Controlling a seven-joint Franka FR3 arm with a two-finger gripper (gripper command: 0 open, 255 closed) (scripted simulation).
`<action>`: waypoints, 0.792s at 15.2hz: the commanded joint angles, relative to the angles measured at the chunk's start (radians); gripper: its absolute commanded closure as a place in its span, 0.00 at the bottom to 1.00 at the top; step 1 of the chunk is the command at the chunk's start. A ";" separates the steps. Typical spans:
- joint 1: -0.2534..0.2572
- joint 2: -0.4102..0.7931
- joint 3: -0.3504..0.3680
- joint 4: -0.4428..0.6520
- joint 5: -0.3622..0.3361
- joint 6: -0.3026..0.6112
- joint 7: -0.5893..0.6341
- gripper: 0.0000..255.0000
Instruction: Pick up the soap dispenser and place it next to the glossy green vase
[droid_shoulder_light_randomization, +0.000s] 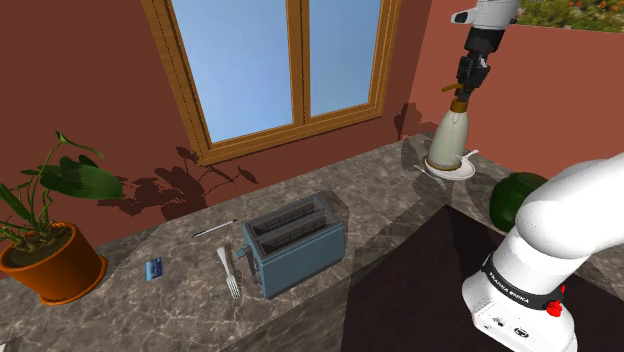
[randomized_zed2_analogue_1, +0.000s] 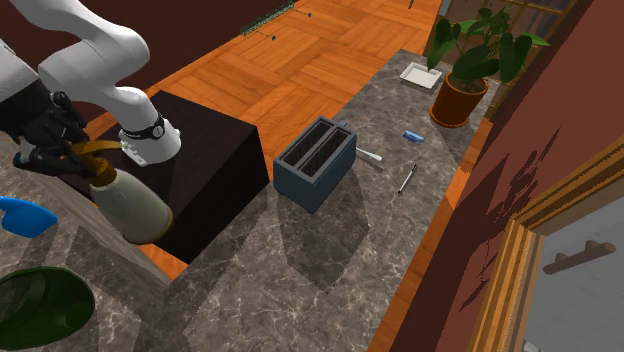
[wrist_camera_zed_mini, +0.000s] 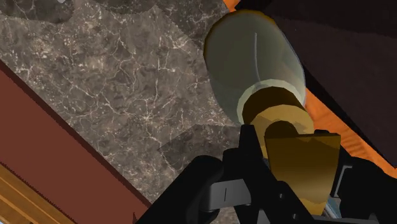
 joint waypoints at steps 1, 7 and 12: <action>-0.024 -0.033 -0.026 -0.017 -0.026 -0.012 -0.039 1.00; -0.090 -0.098 -0.117 -0.028 -0.101 -0.049 -0.163 1.00; -0.137 -0.122 -0.203 -0.007 -0.160 -0.073 -0.277 1.00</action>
